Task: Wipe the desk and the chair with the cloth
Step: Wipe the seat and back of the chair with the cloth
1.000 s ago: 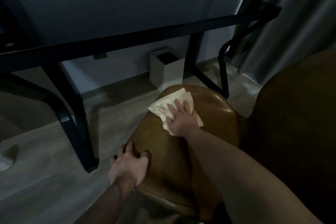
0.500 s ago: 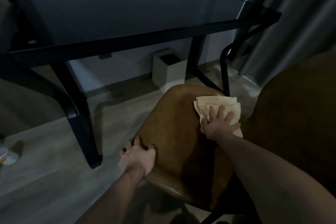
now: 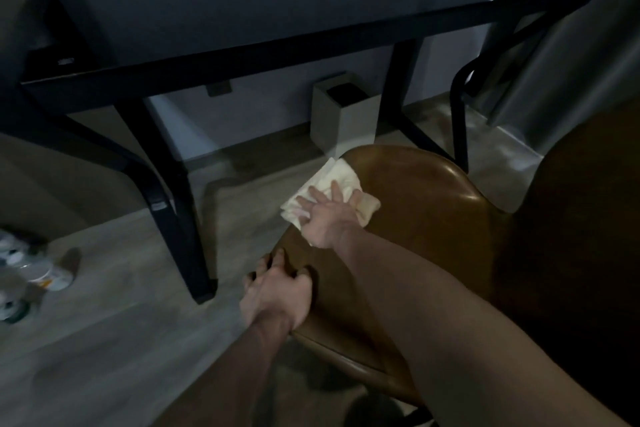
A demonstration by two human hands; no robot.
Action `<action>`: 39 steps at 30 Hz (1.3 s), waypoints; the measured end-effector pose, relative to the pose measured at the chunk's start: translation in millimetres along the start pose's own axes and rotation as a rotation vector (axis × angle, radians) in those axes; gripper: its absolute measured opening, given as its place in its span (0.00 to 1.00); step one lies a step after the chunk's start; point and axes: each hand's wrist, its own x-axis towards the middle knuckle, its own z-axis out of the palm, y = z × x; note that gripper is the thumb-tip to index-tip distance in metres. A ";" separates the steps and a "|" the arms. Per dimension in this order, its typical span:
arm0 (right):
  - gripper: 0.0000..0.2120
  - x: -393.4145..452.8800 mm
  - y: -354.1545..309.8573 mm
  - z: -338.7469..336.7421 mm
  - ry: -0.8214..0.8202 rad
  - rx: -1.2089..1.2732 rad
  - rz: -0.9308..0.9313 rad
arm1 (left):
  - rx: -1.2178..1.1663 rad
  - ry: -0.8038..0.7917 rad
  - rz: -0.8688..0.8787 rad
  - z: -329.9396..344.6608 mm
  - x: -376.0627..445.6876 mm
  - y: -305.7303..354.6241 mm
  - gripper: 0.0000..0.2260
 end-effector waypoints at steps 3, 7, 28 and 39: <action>0.29 -8.5 -2.3 -0.7 0.023 -0.009 -0.016 | -0.032 -0.009 -0.015 -0.2 -1.3 -1.0 0.32; 0.28 -40.5 9.0 4.3 0.065 0.080 -0.064 | -0.124 0.018 -0.034 -0.7 -4.5 -2.5 0.28; 0.31 -154.2 19.4 40.7 -0.058 0.353 0.004 | -0.689 0.230 -0.257 1.4 -12.7 -7.1 0.20; 0.36 -34.0 18.6 20.7 0.004 0.201 0.043 | -0.566 0.239 -0.227 11.3 6.2 -11.8 0.20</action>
